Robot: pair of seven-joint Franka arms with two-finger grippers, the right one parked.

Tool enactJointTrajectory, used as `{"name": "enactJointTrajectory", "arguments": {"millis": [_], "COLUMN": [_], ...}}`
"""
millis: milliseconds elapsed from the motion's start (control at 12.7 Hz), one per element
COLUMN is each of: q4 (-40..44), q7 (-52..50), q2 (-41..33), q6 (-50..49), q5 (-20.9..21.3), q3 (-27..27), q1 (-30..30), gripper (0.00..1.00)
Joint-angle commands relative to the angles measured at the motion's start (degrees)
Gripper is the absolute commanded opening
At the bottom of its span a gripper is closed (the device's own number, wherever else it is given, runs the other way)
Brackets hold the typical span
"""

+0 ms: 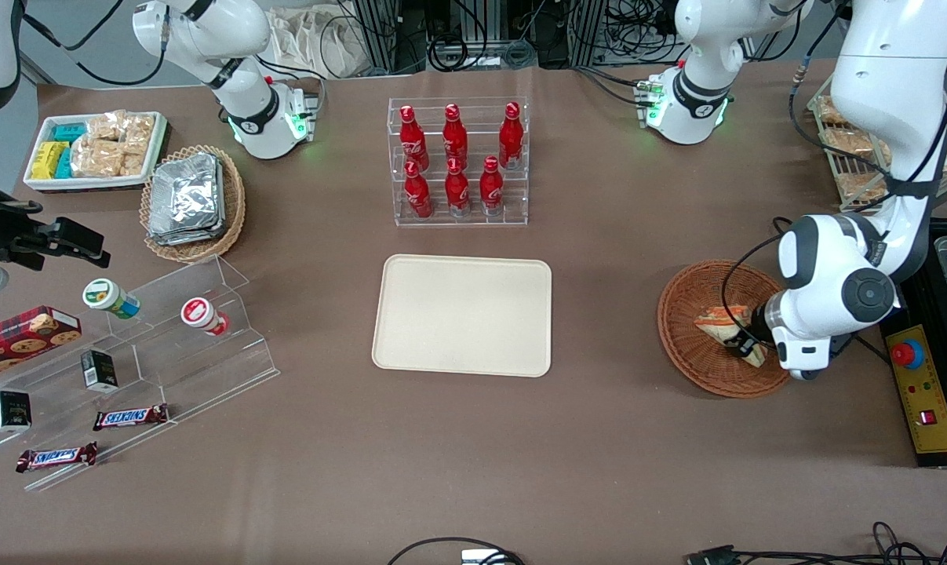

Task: Place sandwich from basket to tray
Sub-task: 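Close the left gripper on the wrapped sandwich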

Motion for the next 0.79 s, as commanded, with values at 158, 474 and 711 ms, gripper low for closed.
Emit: {"name": "enactJointTrajectory", "arguments": {"millis": [158, 474, 711], "q4": [5.2, 19.6, 24.7], "q7": [8.6, 17.4, 20.9], "q2": [-1.2, -0.8, -0.8], "q6": [-7.0, -25.1, -28.8], "q5": [0.9, 0.7, 0.5], "q3": [-0.3, -3.0, -6.9], "q1": [0.1, -1.4, -3.3], "gripper": [0.0, 0.0, 0.0]}}
